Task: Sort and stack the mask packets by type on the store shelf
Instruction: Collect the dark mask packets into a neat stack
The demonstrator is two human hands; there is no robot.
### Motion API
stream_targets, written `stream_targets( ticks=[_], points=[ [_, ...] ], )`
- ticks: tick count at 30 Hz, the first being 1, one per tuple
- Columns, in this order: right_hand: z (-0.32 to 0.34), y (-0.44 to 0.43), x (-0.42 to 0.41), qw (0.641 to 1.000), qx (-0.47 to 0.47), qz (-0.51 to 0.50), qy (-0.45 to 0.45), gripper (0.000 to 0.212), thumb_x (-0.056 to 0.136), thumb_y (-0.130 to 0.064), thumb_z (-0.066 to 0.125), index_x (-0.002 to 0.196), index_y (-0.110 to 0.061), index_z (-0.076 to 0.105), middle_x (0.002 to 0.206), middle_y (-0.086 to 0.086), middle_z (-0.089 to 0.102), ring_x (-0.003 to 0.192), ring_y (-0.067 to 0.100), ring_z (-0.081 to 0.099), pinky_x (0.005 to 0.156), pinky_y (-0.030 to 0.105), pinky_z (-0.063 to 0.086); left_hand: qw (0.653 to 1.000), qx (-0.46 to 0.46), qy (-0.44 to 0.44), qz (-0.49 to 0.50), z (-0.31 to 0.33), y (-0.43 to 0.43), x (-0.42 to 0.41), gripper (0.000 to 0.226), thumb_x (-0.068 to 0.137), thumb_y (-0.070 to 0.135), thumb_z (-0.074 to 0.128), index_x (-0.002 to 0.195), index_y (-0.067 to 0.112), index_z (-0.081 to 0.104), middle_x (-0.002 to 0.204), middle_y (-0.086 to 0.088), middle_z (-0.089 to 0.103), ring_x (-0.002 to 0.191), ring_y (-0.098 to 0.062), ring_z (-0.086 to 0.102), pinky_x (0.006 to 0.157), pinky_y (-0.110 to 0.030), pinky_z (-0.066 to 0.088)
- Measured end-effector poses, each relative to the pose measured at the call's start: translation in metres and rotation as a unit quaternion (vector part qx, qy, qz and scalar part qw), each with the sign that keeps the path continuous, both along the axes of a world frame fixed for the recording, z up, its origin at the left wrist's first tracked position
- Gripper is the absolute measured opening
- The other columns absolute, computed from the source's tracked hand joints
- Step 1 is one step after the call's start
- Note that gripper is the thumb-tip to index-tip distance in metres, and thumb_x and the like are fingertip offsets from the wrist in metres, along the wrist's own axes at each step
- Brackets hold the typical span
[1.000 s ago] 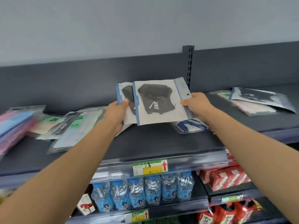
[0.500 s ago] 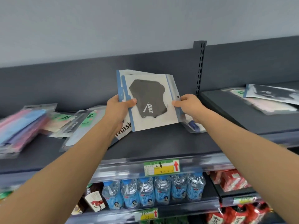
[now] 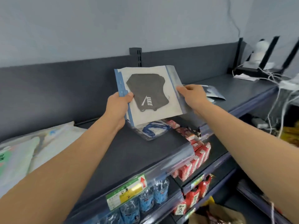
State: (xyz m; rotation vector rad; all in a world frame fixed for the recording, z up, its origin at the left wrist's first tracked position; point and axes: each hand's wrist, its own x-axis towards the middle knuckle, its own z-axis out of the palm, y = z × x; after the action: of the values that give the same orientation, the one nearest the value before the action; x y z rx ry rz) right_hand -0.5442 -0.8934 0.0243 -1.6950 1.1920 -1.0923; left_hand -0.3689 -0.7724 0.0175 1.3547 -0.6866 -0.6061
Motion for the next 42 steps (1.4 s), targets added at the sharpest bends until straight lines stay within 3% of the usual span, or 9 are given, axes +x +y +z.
stream_targets(
  ticks=[3,6,17,19,23,28,32,34,42],
  points=[
    [-0.002,-0.021,-0.030,0.998,0.004,-0.056,0.004,0.043,0.091,-0.025,0.058,0.107,0.015,0.060,0.080,0.019,0.055,0.073,0.019,0.043,0.065,0.032,0.038,1.000,0.023,0.007,-0.018,-0.005,-0.024,-0.015,0.008,0.094,0.016,0.057,0.087,0.017,0.061,0.099,-0.010,0.061,0.091,-0.024,0.057,0.093,-0.045,0.049],
    [-0.004,-0.048,-0.058,0.994,0.001,-0.101,0.036,0.030,0.091,-0.021,0.060,0.110,0.002,0.064,0.096,0.010,0.062,0.086,0.021,0.053,0.075,0.029,0.040,0.999,0.044,0.021,-0.022,-0.008,-0.047,-0.029,0.008,0.095,0.019,0.055,0.095,0.013,0.060,0.091,-0.007,0.060,0.090,-0.025,0.055,0.086,-0.041,0.051],
    [-0.009,-0.128,-0.090,0.972,0.016,-0.064,0.227,0.032,0.087,-0.004,0.056,0.118,0.003,0.061,0.122,0.018,0.063,0.114,0.035,0.058,0.101,0.042,0.046,0.987,0.141,0.071,0.018,-0.013,-0.098,-0.037,0.054,0.080,0.042,0.071,0.115,0.003,0.059,0.112,-0.009,0.065,0.101,-0.031,0.062,0.093,-0.048,0.051],
    [-0.012,-0.140,-0.085,0.967,0.015,-0.040,0.253,0.033,0.085,-0.009,0.058,0.116,-0.001,0.062,0.121,0.016,0.062,0.115,0.035,0.055,0.104,0.045,0.042,0.986,0.152,0.074,0.006,-0.013,-0.100,-0.039,0.064,0.067,0.041,0.083,0.114,0.002,0.061,0.108,-0.010,0.067,0.093,-0.028,0.066,0.085,-0.044,0.056],
    [-0.018,-0.157,-0.070,0.949,0.016,0.007,0.315,0.043,0.079,-0.019,0.067,0.121,-0.011,0.060,0.127,0.011,0.057,0.121,0.034,0.049,0.108,0.045,0.036,0.984,0.169,0.055,-0.005,-0.010,-0.106,-0.045,0.039,0.076,0.014,0.078,0.108,-0.004,0.065,0.094,-0.013,0.071,0.066,-0.022,0.067,0.060,-0.032,0.060],
    [-0.019,-0.175,-0.067,0.929,-0.012,0.048,0.367,0.050,0.085,-0.037,0.066,0.126,-0.009,0.057,0.130,0.007,0.058,0.122,0.031,0.050,0.107,0.041,0.037,0.980,0.190,0.050,0.034,-0.013,-0.112,-0.045,0.041,0.077,0.014,0.078,0.110,-0.003,0.063,0.088,-0.012,0.070,0.063,-0.021,0.065,0.057,-0.030,0.059],
    [-0.019,-0.177,-0.070,0.890,-0.081,0.077,0.443,0.039,0.095,-0.043,0.049,0.107,-0.008,0.062,0.116,0.013,0.064,0.101,0.030,0.055,0.078,0.029,0.039,0.980,0.184,0.054,0.059,-0.017,-0.116,-0.048,0.049,0.077,0.016,0.077,0.117,-0.003,0.057,0.087,-0.010,0.068,0.062,-0.018,0.063,0.043,-0.025,0.054],
    [-0.022,-0.177,-0.071,0.880,-0.103,0.067,0.458,0.036,0.097,-0.038,0.046,0.105,-0.006,0.063,0.110,0.014,0.065,0.090,0.029,0.054,0.072,0.028,0.039,0.980,0.180,0.059,0.067,-0.019,-0.120,-0.049,0.052,0.077,0.017,0.077,0.120,-0.002,0.055,0.097,-0.012,0.069,0.064,-0.019,0.063,0.050,-0.029,0.054],
    [-0.026,-0.161,-0.080,0.825,-0.236,-0.066,0.509,0.025,0.091,0.003,0.045,0.110,0.000,0.061,0.112,0.020,0.063,0.105,0.036,0.059,0.073,0.035,0.044,0.983,0.159,0.057,0.076,-0.019,-0.111,-0.038,0.052,0.078,0.014,0.076,0.121,-0.002,0.054,0.107,-0.016,0.068,0.067,-0.021,0.063,0.062,-0.035,0.055]
  ],
)
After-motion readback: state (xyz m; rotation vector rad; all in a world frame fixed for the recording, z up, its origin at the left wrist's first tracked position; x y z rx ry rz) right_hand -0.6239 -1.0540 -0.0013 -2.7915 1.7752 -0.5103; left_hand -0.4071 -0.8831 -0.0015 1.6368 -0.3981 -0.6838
